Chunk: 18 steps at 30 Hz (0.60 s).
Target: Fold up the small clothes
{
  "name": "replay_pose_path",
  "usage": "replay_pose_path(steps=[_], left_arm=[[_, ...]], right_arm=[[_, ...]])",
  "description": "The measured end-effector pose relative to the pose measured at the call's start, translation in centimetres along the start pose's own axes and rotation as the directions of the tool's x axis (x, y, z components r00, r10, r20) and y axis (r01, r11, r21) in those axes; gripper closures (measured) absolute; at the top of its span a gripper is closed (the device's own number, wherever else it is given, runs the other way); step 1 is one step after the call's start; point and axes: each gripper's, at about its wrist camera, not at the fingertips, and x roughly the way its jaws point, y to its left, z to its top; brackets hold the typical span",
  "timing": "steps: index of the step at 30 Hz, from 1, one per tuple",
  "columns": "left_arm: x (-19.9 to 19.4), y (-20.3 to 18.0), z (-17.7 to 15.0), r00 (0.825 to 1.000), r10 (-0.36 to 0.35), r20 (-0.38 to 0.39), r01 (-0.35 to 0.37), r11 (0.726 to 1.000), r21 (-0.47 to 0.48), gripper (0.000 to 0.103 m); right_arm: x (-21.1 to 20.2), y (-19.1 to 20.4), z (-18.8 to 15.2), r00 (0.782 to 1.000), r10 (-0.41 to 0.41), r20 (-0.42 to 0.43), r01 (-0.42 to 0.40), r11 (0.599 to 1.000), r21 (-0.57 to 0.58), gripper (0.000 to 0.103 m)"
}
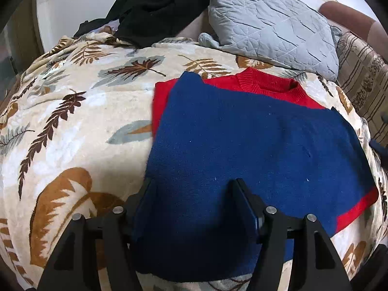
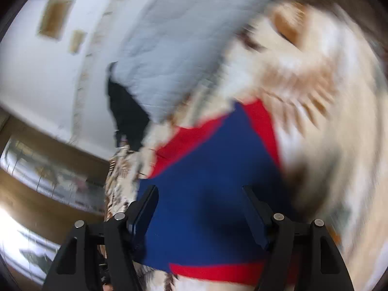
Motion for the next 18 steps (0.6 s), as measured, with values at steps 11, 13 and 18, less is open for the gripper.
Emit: replay_pose_path(steps=[11, 13, 18], left_arm=[[-0.8, 0.6, 0.1, 0.999, -0.05, -0.015, 0.049, 0.998, -0.042, 0.032], [-1.4, 0.6, 0.0, 0.999, -0.048, -0.015, 0.047, 0.997, -0.062, 0.031], [-4.7, 1.0, -0.9, 0.998, -0.058, 0.011, 0.059, 0.995, -0.077, 0.031]], right_arm=[[3.9, -4.2, 5.0, 1.0, -0.028, 0.012, 0.026, 0.99, 0.141, 0.03], [3.1, -2.5, 3.6, 1.0, 0.017, -0.013, -0.016, 0.998, 0.067, 0.029], [2.6, -3.1, 1.2, 0.992, -0.113, -0.059, 0.115, 0.993, 0.039, 0.029]])
